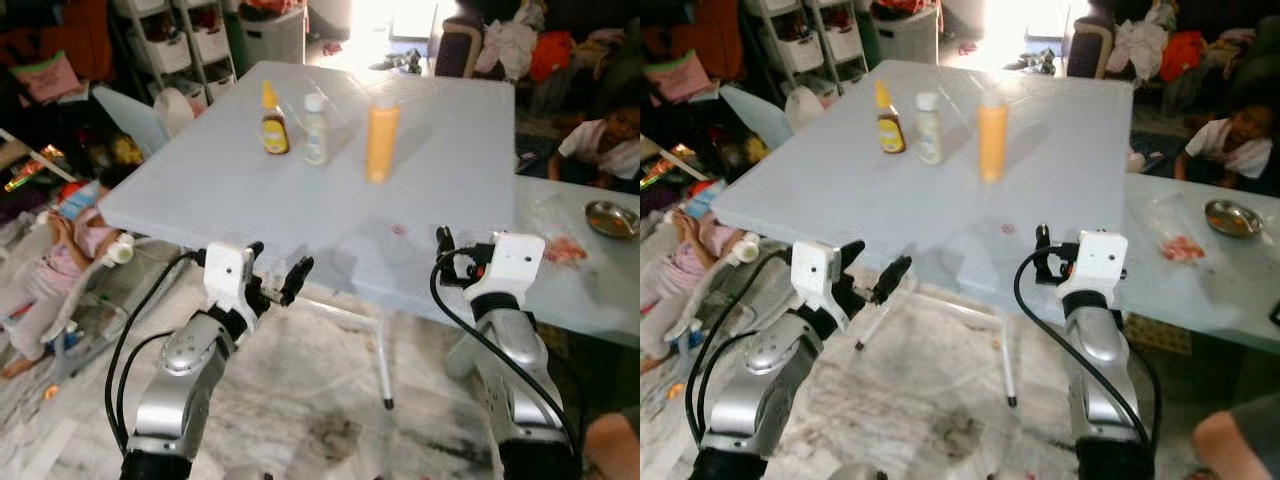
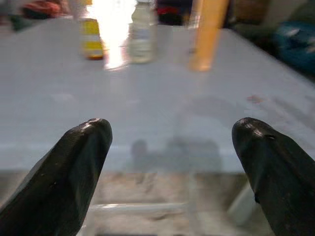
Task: Restocking fridge
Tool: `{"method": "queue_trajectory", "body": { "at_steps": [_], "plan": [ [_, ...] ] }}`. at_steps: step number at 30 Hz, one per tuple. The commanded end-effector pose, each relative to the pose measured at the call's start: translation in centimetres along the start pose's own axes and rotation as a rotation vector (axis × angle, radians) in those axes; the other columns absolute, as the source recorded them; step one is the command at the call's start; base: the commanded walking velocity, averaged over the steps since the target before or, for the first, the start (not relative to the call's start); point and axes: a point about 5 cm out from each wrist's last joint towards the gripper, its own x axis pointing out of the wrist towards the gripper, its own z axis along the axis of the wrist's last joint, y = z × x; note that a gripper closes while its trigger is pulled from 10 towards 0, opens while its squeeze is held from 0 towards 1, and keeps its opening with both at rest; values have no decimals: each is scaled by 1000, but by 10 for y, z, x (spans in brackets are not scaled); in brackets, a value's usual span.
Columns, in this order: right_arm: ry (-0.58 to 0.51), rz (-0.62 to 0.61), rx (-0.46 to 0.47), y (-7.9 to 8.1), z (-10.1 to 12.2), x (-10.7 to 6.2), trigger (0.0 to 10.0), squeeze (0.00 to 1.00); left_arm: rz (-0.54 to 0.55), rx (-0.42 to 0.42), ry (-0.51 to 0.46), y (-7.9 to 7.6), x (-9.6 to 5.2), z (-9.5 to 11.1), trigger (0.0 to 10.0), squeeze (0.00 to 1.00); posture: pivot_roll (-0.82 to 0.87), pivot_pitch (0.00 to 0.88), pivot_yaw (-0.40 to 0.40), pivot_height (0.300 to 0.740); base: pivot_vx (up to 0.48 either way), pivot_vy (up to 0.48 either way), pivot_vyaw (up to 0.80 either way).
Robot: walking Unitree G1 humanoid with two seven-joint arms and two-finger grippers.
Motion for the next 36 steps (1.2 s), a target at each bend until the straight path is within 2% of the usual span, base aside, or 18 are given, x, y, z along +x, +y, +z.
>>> {"method": "queue_trajectory", "body": {
  "at_steps": [1,5,12,14,15,17,21,27,31,36],
  "plan": [
    [-22,3,-14,-1,4,0,10000,0,2,6,-8,0,3,3,10000,0,-21,0,27,740,0,435,0],
    [-25,10,-22,0,4,2,10000,0,20,32,-24,-1,4,5,10000,0,-28,0,33,740,0,411,0],
    [-30,2,-27,1,5,5,10000,0,70,14,-22,3,4,3,10000,0,-75,0,77,740,0,0,0],
    [-25,-10,-21,1,4,5,10000,0,105,6,-16,9,3,2,10000,0,-93,14,93,740,0,0,0],
    [-4,-16,-14,0,0,4,10000,0,150,-34,-4,18,0,-1,10000,0,-105,22,100,740,0,0,0],
    [4,-16,-14,1,-1,4,10000,0,162,-59,4,24,-3,-3,10000,0,-115,22,104,740,0,0,0],
    [9,-23,-18,5,-3,5,10000,0,188,-37,5,33,-3,-4,10000,0,-128,4,92,740,0,0,0],
    [-3,-4,-11,12,-1,1,10000,0,205,-20,-27,30,2,3,10000,0,-73,0,90,740,0,0,0],
    [-5,-53,23,8,-6,-5,10000,0,154,-26,-70,24,2,11,10000,0,-56,0,95,740,0,0,0],
    [-43,-9,-3,15,5,4,10000,0,101,-25,-84,17,6,14,10000,0,-51,0,82,740,188,0,-259]
  ]
}}
